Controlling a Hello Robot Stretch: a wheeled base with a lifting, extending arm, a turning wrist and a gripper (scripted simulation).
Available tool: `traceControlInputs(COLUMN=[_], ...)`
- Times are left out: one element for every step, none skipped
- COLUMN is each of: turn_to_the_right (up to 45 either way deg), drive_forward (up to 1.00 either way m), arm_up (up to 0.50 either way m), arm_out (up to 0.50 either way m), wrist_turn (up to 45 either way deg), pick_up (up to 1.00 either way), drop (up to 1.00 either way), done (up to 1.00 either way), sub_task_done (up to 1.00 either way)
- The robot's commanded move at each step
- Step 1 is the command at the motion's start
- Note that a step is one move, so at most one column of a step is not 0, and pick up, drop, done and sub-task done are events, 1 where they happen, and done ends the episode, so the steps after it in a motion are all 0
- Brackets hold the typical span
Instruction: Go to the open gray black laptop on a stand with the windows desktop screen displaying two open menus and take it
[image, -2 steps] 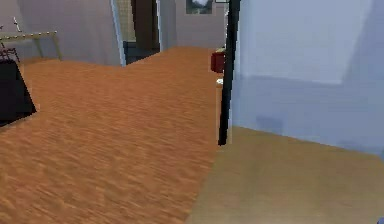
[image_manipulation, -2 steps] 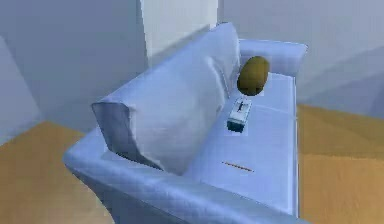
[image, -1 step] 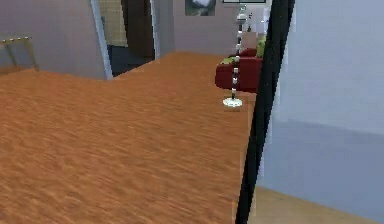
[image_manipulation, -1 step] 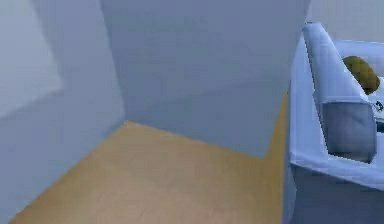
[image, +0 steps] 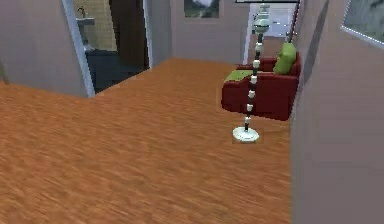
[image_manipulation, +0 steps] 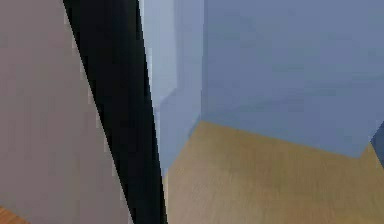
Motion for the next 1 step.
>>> traceControlInputs(turn_to_the_right=[-3.0], drive_forward=[0.00], arm_up=[0.00], arm_out=[0.00], wrist_turn=[0.0], pick_up=[0.00], drop=[0.00], done=[0.00], sub_task_done=[0.00])
